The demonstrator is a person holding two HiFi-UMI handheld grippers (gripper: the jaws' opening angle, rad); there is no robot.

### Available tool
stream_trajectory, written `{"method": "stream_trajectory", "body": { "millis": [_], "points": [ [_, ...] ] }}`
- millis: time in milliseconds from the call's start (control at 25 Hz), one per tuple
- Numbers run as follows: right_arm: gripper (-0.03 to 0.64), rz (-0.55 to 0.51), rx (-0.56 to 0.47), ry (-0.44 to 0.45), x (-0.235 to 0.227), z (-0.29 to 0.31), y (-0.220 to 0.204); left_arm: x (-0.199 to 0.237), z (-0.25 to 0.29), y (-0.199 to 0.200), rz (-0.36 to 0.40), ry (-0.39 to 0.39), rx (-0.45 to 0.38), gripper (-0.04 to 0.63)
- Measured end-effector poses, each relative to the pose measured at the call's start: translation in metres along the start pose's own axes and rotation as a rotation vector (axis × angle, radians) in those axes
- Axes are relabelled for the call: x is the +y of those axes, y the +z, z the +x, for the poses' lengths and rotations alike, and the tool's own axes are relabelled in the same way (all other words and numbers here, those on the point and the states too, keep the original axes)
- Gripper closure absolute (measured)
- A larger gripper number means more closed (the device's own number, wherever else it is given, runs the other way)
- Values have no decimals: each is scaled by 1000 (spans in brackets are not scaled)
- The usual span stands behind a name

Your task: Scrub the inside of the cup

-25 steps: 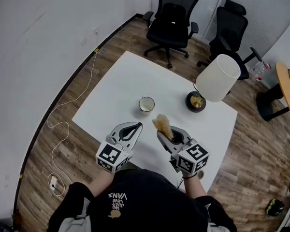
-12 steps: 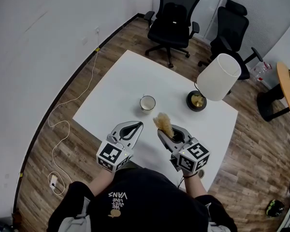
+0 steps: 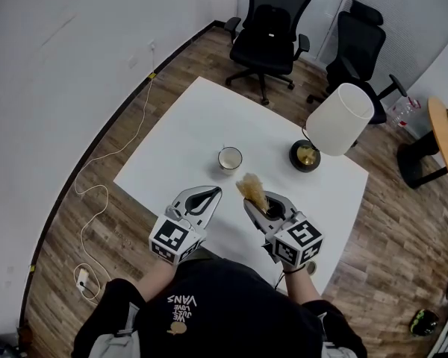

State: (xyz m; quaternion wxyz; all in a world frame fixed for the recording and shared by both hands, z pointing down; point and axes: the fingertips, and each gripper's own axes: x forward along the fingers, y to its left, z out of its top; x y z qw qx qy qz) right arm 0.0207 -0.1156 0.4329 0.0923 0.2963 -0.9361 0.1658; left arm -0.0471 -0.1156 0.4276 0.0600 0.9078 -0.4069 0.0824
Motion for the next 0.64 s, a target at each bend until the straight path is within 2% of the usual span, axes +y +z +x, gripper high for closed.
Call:
{"method": "stream_trajectory", "body": {
  "millis": [640],
  "points": [
    [505, 11, 4, -12, 1, 1, 0, 2, -2, 1, 3, -5, 1, 584]
  ]
}}
